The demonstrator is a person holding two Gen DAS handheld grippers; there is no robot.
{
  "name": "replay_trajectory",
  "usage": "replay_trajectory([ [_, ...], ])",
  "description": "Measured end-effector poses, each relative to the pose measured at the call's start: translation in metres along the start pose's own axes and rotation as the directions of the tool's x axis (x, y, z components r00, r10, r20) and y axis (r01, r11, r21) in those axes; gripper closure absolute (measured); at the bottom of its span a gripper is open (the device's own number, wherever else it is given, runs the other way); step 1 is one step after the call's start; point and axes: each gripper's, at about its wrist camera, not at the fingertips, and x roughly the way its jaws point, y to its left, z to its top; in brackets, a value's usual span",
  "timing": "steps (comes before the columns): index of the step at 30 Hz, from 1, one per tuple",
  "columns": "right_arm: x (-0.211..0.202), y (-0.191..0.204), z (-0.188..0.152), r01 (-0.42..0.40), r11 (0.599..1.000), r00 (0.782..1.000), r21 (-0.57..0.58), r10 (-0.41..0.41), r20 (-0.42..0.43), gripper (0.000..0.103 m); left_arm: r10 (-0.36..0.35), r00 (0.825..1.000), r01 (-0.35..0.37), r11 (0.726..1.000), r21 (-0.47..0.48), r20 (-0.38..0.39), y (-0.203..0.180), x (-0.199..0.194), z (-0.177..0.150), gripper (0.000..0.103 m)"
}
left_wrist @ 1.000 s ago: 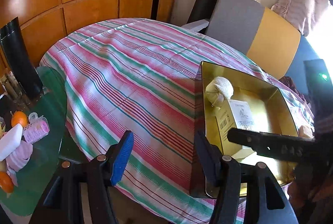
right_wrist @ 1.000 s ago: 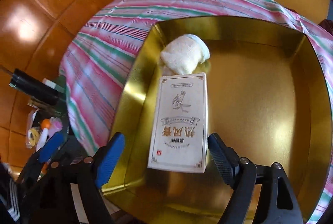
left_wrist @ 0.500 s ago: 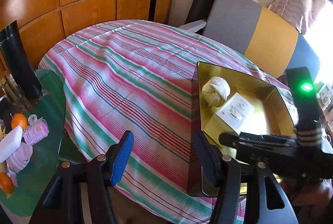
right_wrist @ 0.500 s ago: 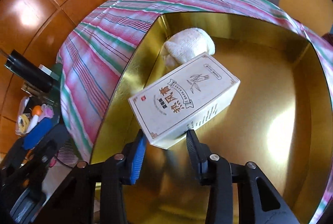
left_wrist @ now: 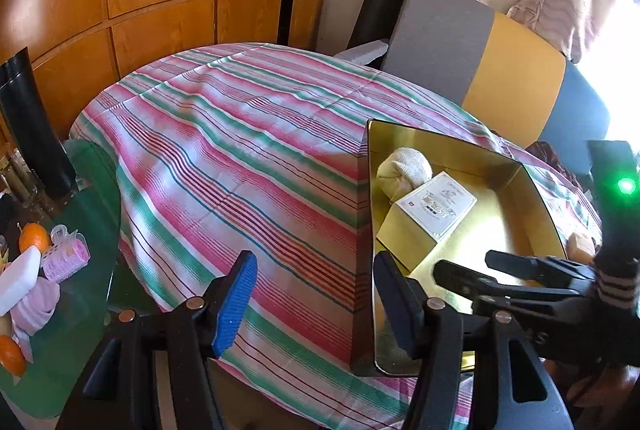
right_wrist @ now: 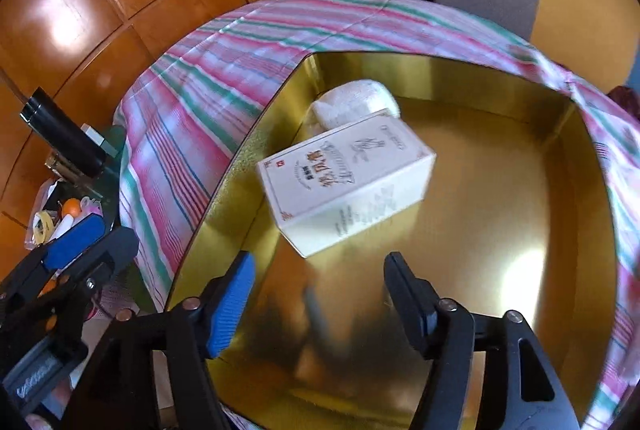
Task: Organize objects
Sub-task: 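Carry the white box into the gold tray and release it beside the sock with the right tool, then move the left tool back toward the yellow sponges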
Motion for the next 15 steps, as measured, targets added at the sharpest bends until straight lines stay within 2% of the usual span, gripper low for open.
replay_trajectory([
  [7,-0.04,-0.013,-0.014,0.087,0.996,0.991,0.0,-0.086,0.103,0.009,-0.034,0.999,0.034,0.999,0.018,-0.021,-0.012,-0.001,-0.004,0.042],
  [11,-0.067,-0.029,-0.026,0.134,0.991,0.979,0.006,-0.133,0.155,0.004,-0.07,0.995,0.072,0.997,0.022,-0.064,-0.02,0.001,-0.007,0.042],
  [15,-0.094,-0.057,-0.042,0.162,0.986,0.969,0.051,-0.168,0.179,0.003,-0.146,0.986,0.152,0.986,0.068,-0.086,-0.04,-0.001,-0.007,0.042],
])
